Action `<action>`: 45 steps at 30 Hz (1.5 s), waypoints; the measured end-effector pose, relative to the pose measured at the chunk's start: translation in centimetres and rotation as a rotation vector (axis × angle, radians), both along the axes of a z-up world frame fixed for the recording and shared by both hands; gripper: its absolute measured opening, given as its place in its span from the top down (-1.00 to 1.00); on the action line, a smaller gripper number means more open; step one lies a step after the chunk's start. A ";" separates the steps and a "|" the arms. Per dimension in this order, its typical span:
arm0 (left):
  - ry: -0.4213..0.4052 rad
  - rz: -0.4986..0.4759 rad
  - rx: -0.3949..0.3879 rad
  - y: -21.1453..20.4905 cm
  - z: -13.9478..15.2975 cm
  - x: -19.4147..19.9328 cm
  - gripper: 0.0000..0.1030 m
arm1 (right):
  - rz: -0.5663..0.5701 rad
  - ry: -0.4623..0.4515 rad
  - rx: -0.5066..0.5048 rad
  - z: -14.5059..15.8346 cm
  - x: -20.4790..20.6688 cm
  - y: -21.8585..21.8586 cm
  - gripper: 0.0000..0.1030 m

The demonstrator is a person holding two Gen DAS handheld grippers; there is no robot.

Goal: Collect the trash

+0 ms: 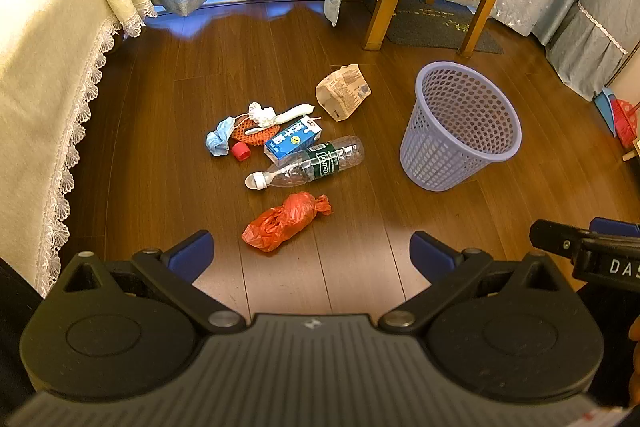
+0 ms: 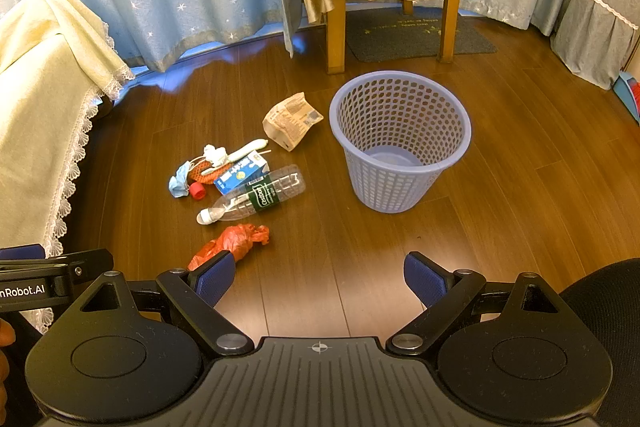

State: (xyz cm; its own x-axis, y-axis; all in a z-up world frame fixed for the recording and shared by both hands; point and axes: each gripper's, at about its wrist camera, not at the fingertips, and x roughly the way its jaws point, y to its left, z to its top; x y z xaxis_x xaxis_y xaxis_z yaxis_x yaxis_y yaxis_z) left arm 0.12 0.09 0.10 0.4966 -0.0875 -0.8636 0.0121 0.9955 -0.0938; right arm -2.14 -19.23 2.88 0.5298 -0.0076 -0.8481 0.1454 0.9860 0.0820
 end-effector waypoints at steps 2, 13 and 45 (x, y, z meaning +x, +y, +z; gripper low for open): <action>0.000 0.000 -0.002 0.0 0.0 0.0 -0.98 | -0.001 0.000 0.000 0.0 0.0 0.0 -0.74; 0.000 0.000 0.000 0.0 -0.1 0.0 -0.98 | -0.001 0.000 0.000 0.0 0.1 0.0 -0.74; -0.003 -0.066 0.018 -0.3 -1.3 2.9 -0.98 | 0.044 0.003 -0.075 -0.6 1.7 -1.2 -0.74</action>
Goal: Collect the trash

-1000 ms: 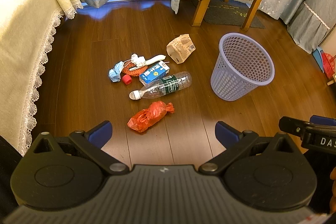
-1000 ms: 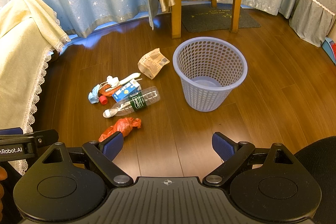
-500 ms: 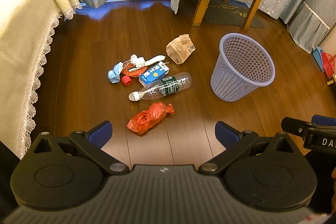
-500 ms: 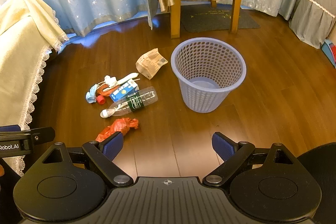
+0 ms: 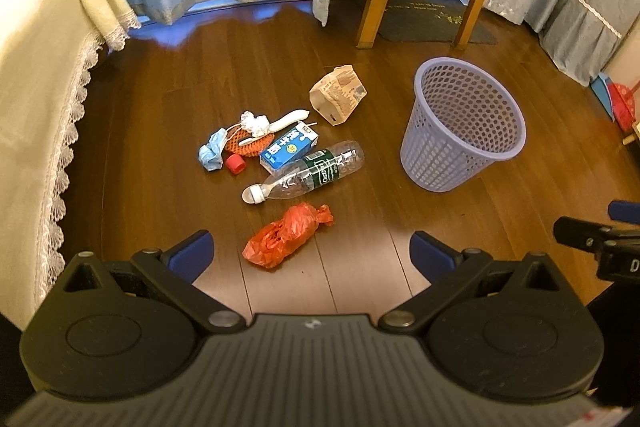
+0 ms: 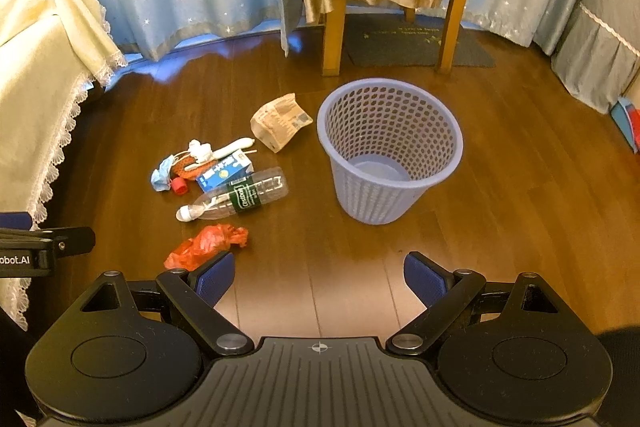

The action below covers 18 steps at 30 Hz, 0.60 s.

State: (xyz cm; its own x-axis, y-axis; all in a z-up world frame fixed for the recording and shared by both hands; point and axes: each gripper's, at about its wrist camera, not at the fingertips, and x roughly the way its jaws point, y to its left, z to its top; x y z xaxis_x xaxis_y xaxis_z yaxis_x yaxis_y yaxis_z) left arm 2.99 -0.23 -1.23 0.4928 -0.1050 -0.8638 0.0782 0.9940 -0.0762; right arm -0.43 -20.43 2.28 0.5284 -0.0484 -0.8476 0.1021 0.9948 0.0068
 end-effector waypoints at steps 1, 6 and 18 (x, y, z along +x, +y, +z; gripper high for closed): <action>-0.002 -0.008 0.002 0.0 -0.1 0.2 -0.98 | 0.005 -0.002 -0.005 0.1 0.1 -0.1 -0.74; -0.005 -0.050 0.003 -0.2 -0.5 1.4 -0.98 | 0.045 -0.017 -0.061 0.1 0.6 -0.1 -0.74; -0.045 -0.215 0.035 -1.5 -1.0 3.5 -0.98 | 0.206 -0.040 -0.171 -1.1 1.4 -0.2 -0.74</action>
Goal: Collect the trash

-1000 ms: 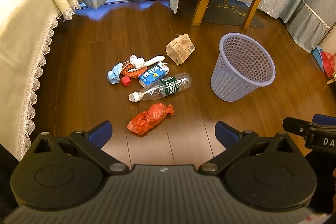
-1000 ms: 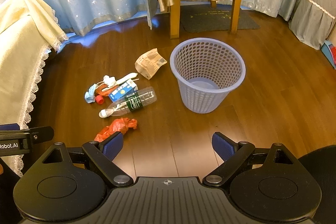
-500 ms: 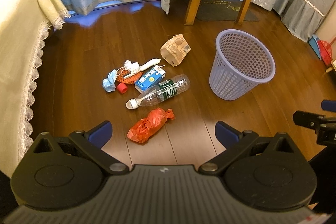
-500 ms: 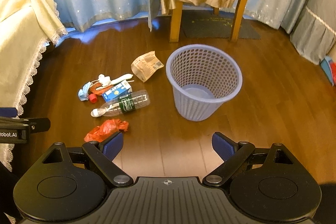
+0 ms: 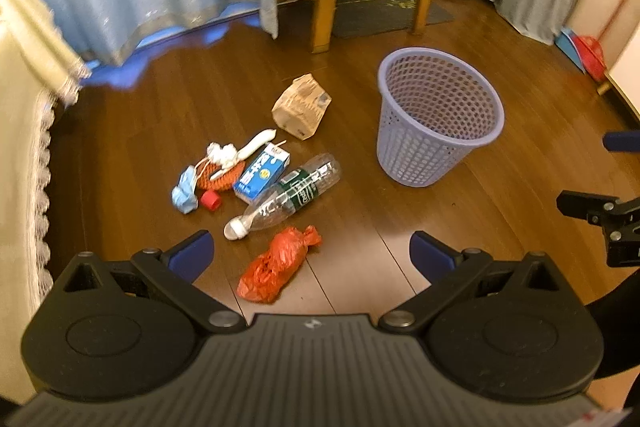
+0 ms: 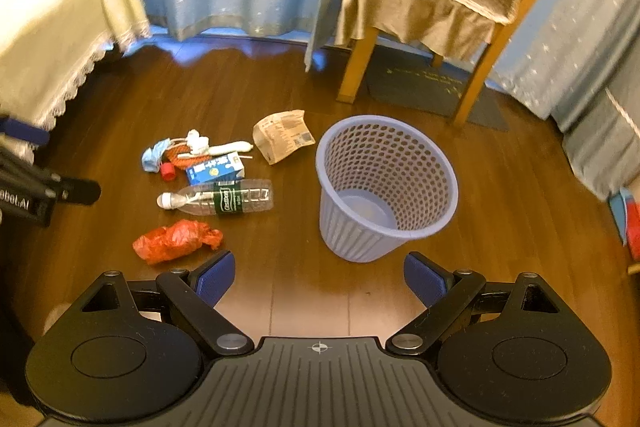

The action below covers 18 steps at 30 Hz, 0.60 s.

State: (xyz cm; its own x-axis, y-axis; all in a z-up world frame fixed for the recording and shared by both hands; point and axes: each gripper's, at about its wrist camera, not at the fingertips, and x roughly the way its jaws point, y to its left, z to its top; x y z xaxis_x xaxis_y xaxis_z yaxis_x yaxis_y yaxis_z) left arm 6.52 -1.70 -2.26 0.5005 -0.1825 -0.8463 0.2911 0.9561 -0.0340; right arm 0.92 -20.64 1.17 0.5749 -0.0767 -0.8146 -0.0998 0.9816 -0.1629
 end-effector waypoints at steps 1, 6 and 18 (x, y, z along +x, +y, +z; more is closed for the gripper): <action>-0.006 -0.017 0.005 -0.1 0.0 0.1 -0.98 | 0.015 0.001 -0.012 -0.1 0.0 0.1 -0.74; -0.037 -0.101 0.035 -0.7 0.2 0.4 -0.98 | 0.118 -0.002 -0.083 -0.2 -0.1 0.9 -0.74; -0.085 -0.255 0.118 -1.1 -1.0 1.3 -0.99 | 0.341 0.026 -0.221 -2.4 1.4 0.9 -0.41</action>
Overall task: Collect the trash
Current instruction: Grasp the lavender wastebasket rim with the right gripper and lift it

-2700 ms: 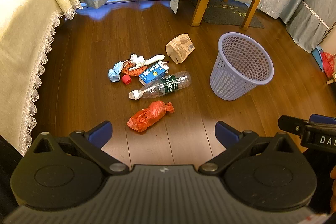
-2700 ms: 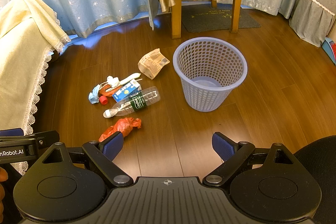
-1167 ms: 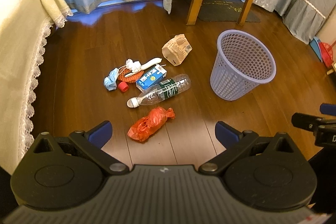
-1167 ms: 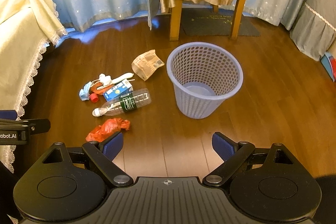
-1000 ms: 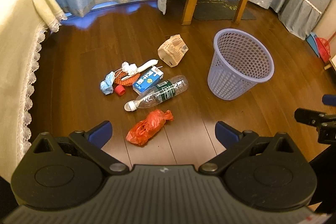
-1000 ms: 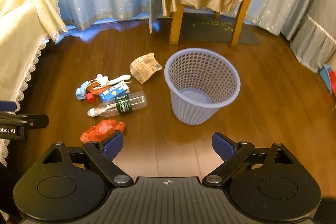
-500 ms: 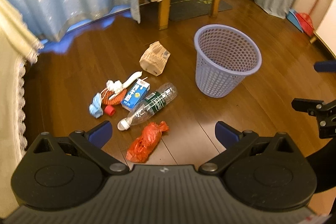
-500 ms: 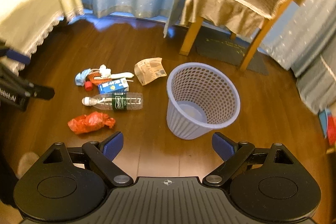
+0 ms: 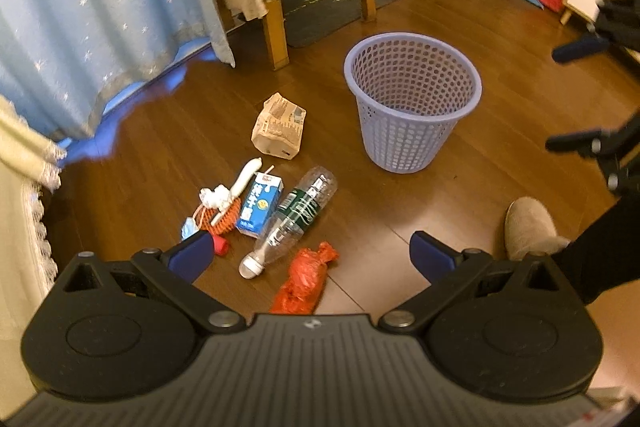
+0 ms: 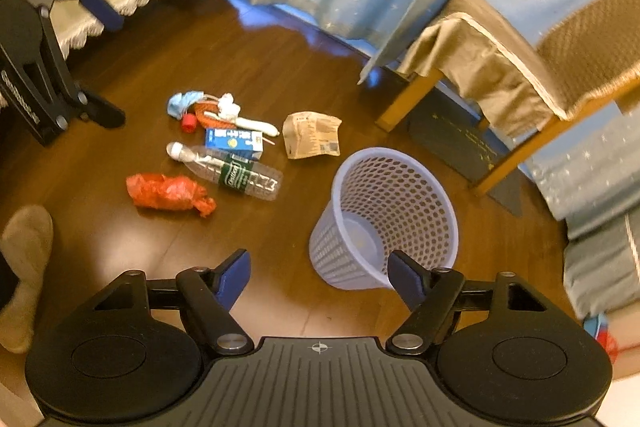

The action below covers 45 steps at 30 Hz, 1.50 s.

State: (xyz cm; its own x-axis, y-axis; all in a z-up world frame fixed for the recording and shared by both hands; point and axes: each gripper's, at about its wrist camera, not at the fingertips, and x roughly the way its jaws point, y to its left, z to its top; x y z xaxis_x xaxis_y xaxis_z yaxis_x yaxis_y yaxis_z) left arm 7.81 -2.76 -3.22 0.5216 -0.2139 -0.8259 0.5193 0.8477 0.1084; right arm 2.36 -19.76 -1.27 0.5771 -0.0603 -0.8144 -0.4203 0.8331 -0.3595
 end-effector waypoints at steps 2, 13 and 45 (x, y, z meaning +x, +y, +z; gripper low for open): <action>-0.013 -0.030 -0.002 0.1 -0.6 0.4 -0.99 | 0.030 -0.001 -0.020 -0.7 0.6 -0.5 -0.41; -0.035 -0.140 -0.001 -0.1 -4.8 3.5 -0.99 | 0.140 0.067 -0.089 -6.7 7.0 -4.0 -0.15; 0.055 -0.215 -0.028 0.4 -15.2 9.9 -0.98 | 0.162 0.273 -0.120 -21.1 18.3 -6.7 0.59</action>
State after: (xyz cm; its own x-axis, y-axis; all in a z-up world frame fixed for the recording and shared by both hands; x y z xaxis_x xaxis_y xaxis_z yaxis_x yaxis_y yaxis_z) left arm 17.72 -2.33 -18.45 0.4163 -0.3384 -0.8439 0.6928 0.7191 0.0534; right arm 20.65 -26.43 -22.37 0.3483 -0.0907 -0.9330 -0.6383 0.7060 -0.3069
